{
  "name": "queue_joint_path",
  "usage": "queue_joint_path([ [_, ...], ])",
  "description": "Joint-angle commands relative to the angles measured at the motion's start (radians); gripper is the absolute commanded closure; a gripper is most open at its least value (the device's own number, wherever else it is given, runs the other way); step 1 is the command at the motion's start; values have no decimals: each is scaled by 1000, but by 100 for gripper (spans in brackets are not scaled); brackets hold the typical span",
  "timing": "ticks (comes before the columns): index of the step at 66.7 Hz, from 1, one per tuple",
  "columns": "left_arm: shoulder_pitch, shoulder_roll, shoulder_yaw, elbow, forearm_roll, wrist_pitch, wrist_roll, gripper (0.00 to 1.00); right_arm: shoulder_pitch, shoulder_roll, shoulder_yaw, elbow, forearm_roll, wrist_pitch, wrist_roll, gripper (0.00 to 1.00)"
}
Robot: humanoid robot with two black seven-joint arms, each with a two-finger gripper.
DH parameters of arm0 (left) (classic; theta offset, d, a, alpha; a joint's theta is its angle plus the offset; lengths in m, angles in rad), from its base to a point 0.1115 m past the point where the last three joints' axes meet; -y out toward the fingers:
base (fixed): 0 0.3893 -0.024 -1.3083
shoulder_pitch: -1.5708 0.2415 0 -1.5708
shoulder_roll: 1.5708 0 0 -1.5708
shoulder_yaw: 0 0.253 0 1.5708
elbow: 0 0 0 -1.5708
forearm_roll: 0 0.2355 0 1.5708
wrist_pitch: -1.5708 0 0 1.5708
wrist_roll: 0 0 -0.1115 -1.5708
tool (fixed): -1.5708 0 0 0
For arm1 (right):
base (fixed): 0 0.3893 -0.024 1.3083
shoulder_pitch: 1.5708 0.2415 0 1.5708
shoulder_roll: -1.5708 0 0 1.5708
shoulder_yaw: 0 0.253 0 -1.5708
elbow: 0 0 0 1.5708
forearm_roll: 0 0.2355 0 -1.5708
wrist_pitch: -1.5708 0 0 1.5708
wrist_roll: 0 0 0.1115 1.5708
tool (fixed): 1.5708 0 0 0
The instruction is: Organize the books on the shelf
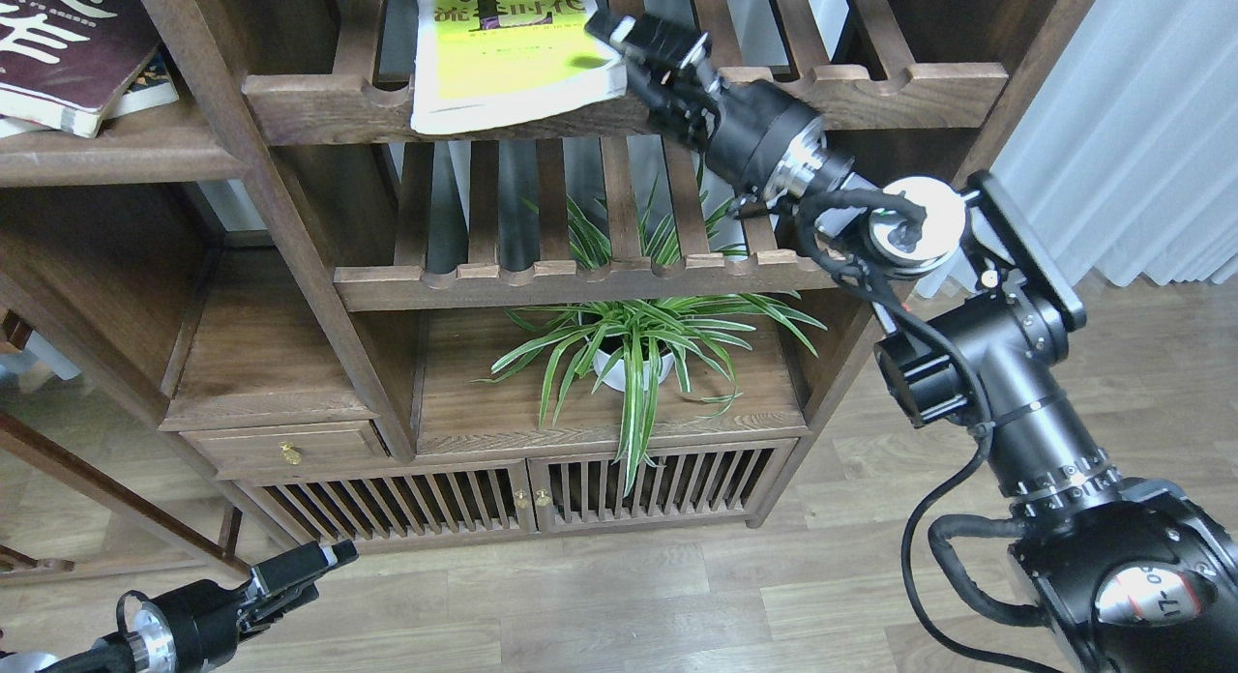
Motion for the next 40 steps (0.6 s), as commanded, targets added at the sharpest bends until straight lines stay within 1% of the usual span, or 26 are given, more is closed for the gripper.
queue_joint_path([
  [1, 0, 0, 0, 1, 0, 0, 1, 1, -22, -2, 0, 3, 4, 10, -1, 98],
  [14, 0, 0, 0, 1, 0, 0, 3, 1, -33, -5, 3, 3, 4, 10, -1, 98],
  [19, 0, 0, 0, 1, 0, 0, 3, 1, -33, -6, 4, 3, 4, 11, -1, 96],
  [22, 0, 0, 0, 1, 0, 0, 3, 1, -35, -16, 8, 3, 4, 11, -1, 93],
  [26, 0, 0, 0, 1, 0, 0, 3, 1, -44, -39, 8, 1, -5, 10, -1, 80],
  [28, 0, 0, 0, 1, 0, 0, 3, 1, -50, -51, 5, 0, -10, 10, -1, 71],
  [29, 0, 0, 0, 1, 0, 0, 3, 1, -51, -54, 3, -2, -12, 10, -1, 69],
  [30, 0, 0, 0, 1, 0, 0, 3, 1, -56, -63, 0, -3, -16, 10, -1, 63],
  [33, 0, 0, 0, 1, 0, 0, 3, 1, -67, -79, 0, -6, -31, 8, -1, 53],
  [34, 0, 0, 0, 1, 0, 0, 3, 1, -76, -88, 0, -8, -42, 8, -1, 48],
  [36, 0, 0, 0, 1, 0, 0, 3, 1, -87, -98, 0, -8, -54, 8, -1, 42],
  [37, 0, 0, 0, 1, 0, 0, 3, 1, -100, -109, 0, -8, -68, 8, -1, 35],
  [40, 0, 0, 0, 1, 0, 0, 3, 1, -117, -125, 0, -9, -85, 8, -1, 27],
])
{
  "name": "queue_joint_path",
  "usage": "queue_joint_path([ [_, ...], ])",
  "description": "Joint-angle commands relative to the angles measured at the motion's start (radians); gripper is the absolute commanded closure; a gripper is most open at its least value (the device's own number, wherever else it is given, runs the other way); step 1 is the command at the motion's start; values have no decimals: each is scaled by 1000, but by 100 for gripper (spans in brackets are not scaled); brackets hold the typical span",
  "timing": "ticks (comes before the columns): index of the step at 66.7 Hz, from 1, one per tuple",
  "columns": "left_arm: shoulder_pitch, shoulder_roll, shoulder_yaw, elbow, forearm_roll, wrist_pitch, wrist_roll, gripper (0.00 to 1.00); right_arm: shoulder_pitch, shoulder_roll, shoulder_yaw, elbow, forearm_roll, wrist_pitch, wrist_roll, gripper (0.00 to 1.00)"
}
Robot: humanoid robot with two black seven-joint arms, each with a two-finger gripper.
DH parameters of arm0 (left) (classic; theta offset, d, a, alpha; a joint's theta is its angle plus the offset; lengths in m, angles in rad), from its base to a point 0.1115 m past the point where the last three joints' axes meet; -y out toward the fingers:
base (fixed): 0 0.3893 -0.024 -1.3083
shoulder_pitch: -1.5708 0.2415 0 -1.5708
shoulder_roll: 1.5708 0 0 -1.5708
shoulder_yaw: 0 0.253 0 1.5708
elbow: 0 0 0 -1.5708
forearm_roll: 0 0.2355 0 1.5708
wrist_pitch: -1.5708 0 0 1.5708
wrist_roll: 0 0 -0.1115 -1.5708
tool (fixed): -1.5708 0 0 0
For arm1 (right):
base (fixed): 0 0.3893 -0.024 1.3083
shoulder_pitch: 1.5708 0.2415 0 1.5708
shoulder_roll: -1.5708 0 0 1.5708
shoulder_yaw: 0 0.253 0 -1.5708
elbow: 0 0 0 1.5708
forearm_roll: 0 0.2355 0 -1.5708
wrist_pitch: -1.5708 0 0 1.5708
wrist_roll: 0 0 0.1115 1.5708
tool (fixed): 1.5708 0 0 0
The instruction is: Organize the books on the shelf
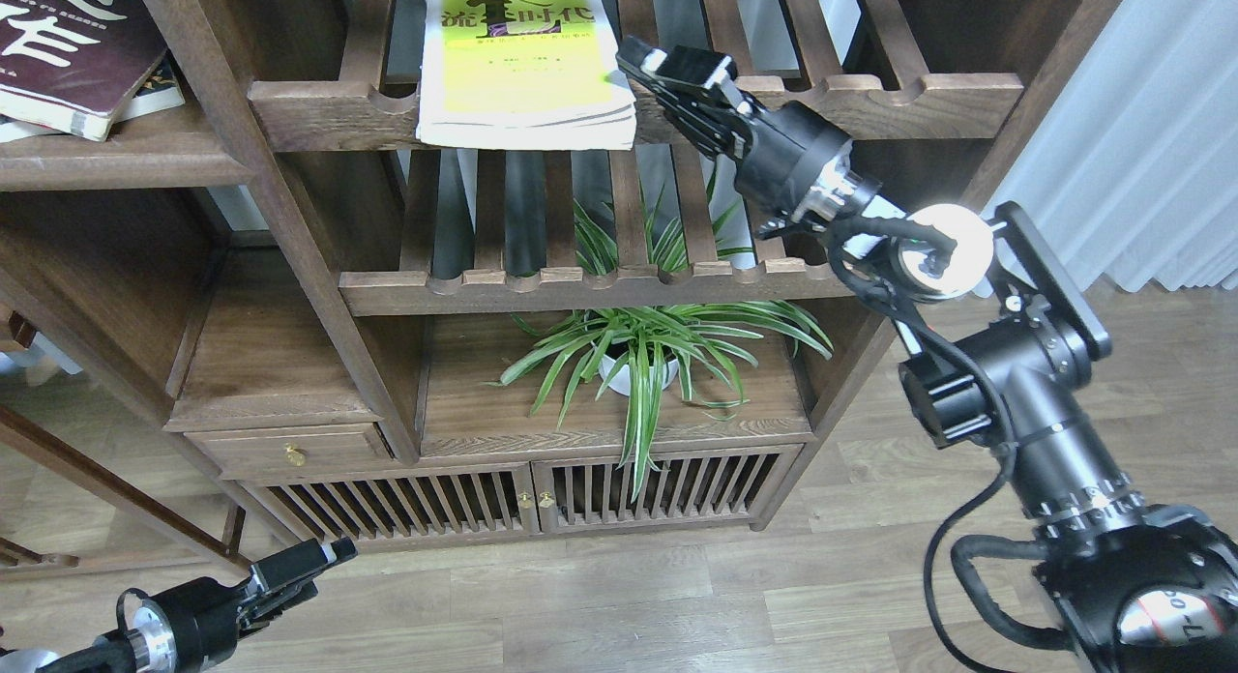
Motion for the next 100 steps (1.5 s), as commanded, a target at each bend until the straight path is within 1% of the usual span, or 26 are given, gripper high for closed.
queue_joint_path([
  [1, 0, 0, 0, 0, 0, 0, 0, 1, -58, -54, -2, -4, -58, -2, 0, 22],
  [2, 0, 0, 0, 0, 2, 0, 0, 1, -62, -58, -2, -4, -61, -2, 0, 20],
  [3, 0, 0, 0, 0, 2, 0, 0, 1, -96, -80, -2, -4, -72, 0, 0, 10],
  [6, 0, -3, 0, 0, 2, 0, 0, 1, -114, -91, -2, -3, -74, 0, 0, 5],
  [7, 0, -6, 0, 0, 2, 0, 0, 1, -127, -97, -2, -1, -74, 0, 0, 1],
  [8, 0, -6, 0, 0, 2, 0, 0, 1, -130, -100, -2, 1, -74, 1, 0, 1],
  [13, 0, -8, 0, 0, 2, 0, 0, 1, -162, -111, 4, 10, -72, 6, 0, 0],
  [18, 0, -11, 0, 0, 3, 0, 0, 1, -188, -123, 4, 25, -72, 46, 0, 0],
  [22, 0, -11, 0, 0, 5, 0, 0, 1, -200, -135, 0, 31, -72, 58, 0, 0],
  [40, 18, -8, -1, 0, 5, 0, 0, 1, -251, -150, 4, 82, -61, 52, 0, 1],
  [48, 26, -9, -1, 0, 5, 0, 0, 1, -289, -146, 9, 120, -38, 52, 0, 1],
  [52, 28, -11, -1, 0, 6, 0, 0, 1, -330, -137, 8, 163, 18, 52, 0, 1],
  [68, 29, -9, -1, 0, 15, 0, 0, 1, -409, -134, 6, 224, 95, 58, 0, 1],
  [79, 29, -11, -1, 0, 15, 0, 0, 1, -470, -88, 4, 300, 121, 49, 0, 1],
  [84, 31, -11, -1, 0, 15, 0, 0, 1, -487, -69, -2, 338, 121, 15, 0, 1],
  [100, 34, -11, -1, 0, 15, 0, 0, 1, -472, 15, -5, 444, 103, -247, 0, 3],
])
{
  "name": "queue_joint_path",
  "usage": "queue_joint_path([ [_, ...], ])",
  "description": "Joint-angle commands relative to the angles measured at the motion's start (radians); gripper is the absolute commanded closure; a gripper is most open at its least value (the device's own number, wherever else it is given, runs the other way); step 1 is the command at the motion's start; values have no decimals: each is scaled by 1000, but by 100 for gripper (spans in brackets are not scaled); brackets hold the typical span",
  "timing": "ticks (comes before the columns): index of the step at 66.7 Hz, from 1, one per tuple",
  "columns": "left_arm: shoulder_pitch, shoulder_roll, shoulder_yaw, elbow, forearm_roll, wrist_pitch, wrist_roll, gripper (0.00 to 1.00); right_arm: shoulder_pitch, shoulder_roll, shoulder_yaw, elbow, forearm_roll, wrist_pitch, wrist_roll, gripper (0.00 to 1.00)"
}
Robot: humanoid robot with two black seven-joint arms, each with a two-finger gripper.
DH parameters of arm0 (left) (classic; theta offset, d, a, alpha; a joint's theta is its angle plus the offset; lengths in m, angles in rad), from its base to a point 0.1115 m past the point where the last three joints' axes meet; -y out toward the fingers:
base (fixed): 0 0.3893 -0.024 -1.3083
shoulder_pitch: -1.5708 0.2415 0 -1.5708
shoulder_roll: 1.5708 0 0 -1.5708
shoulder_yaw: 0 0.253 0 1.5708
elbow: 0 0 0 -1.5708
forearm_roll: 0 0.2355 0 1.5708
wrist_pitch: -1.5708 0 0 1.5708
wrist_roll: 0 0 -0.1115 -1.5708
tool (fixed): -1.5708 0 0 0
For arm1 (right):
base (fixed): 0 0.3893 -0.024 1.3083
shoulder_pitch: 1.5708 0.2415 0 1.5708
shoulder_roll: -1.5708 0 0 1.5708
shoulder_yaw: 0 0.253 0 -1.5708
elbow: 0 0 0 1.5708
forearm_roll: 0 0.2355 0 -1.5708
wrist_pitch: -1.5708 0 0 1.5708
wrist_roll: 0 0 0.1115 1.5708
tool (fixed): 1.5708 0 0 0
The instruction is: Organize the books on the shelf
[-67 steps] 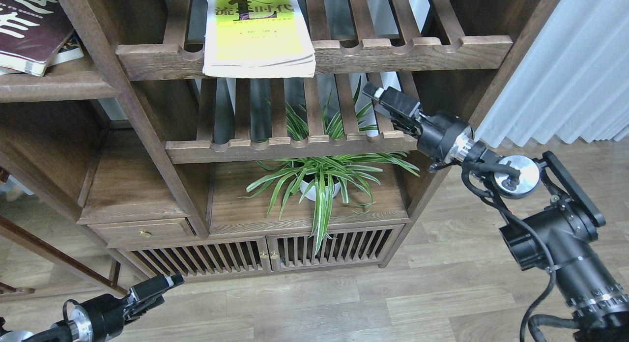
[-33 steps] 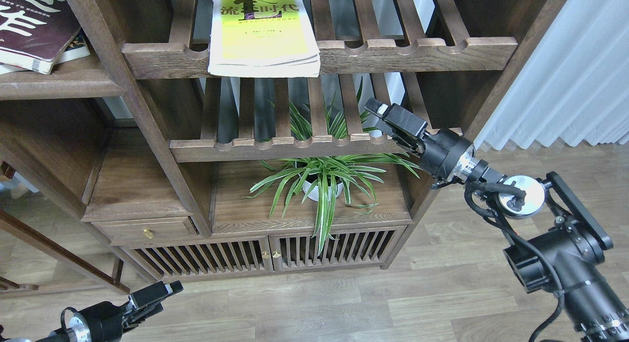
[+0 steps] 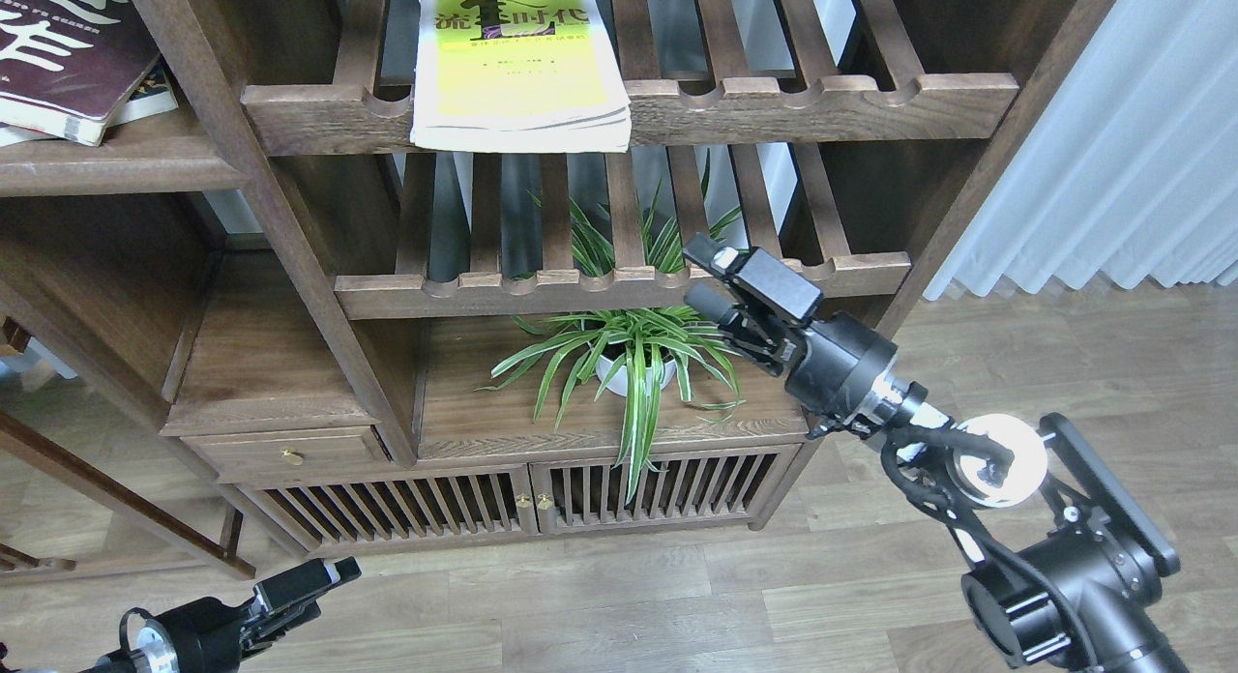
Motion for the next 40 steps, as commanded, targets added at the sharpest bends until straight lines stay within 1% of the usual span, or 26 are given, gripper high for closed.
queue_joint_path([
  [1, 3, 0, 1, 0, 0, 0, 0, 1, 42, 69, -1, 51, -36, -163, 0, 4],
  [14, 5, 0, 0, 2, 0, 0, 0, 1, 159, 164, -1, 63, -112, -325, 0, 4],
  [26, 8, 0, 0, 14, 0, 0, -1, 1, 251, 164, -1, 63, -170, -444, 5, 4],
  [29, 12, 0, -2, 15, 0, 0, -1, 1, 264, 164, -1, 63, -178, -460, 5, 4],
  [40, 14, 0, -2, 29, -2, 0, -1, 1, 314, 164, -2, 63, -204, -460, 5, 4],
])
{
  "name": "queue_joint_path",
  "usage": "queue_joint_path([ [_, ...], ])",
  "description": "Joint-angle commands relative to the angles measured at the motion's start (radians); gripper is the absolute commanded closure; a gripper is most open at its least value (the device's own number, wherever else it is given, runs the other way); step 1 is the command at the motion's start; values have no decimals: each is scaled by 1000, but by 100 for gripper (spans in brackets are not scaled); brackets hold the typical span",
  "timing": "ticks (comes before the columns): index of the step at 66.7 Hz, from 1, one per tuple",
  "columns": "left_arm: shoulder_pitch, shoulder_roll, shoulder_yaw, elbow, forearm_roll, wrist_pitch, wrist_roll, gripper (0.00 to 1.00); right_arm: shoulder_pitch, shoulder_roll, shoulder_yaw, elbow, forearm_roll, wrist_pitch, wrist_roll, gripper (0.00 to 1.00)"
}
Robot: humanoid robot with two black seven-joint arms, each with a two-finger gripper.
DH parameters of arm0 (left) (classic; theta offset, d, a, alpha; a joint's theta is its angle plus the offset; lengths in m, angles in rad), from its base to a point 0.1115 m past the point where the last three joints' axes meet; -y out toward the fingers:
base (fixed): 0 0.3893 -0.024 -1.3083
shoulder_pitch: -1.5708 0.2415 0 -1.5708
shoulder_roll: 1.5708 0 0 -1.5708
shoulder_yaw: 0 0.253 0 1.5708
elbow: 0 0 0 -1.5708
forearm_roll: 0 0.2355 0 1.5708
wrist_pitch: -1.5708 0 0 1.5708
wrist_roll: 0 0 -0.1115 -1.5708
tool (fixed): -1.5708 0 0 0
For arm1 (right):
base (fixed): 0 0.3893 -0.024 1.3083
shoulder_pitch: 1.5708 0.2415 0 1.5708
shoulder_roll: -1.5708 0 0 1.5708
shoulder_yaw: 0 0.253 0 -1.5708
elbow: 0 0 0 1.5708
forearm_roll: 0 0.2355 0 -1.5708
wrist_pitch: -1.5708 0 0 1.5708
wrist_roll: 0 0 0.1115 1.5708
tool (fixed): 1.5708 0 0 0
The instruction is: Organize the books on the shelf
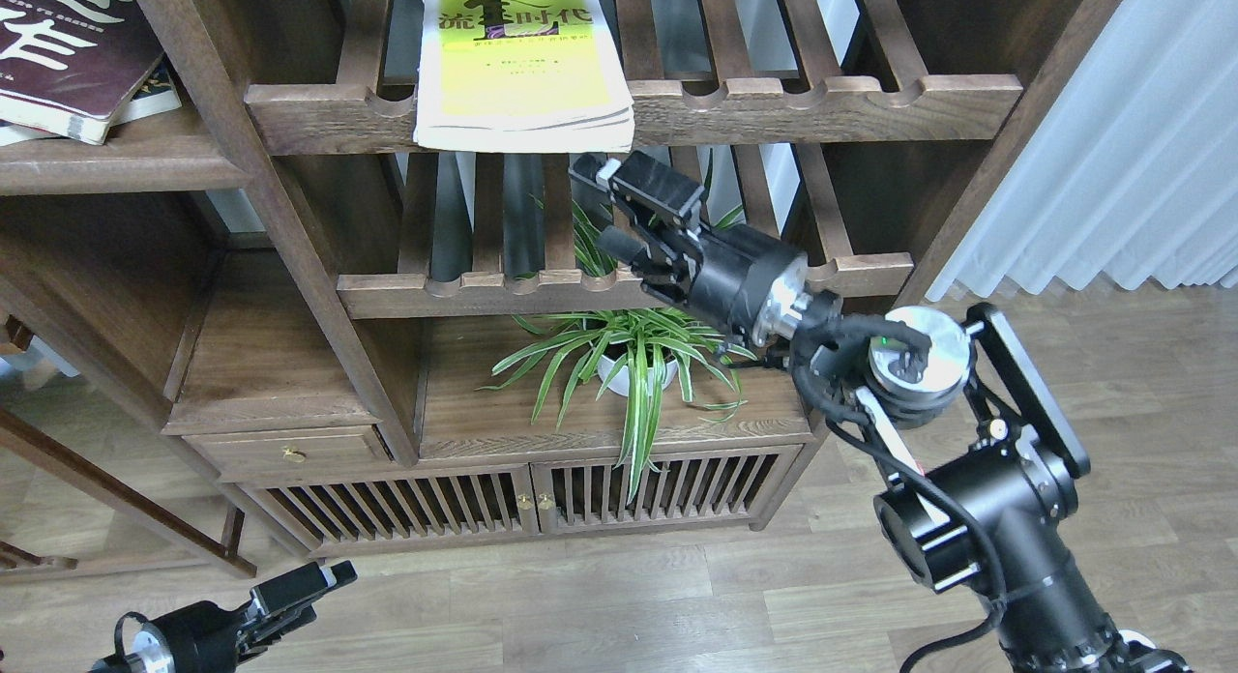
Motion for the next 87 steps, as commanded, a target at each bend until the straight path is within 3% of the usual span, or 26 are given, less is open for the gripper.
queue_joint_path([
  [1, 1, 0, -2, 13, -1, 0, 0, 1, 35, 0, -1, 0, -19, -4, 0, 4],
  [51, 25, 0, -12, 19, -3, 0, -2, 1, 121, 0, -52, -77, -99, -4, 37, 3],
  [73, 28, -1, -18, 25, -3, 0, -2, 1, 182, 0, -83, -109, -114, -4, 45, 7],
  [87, 28, -1, -18, 33, -3, 0, -2, 1, 198, 0, -92, -134, -117, -4, 49, 15],
])
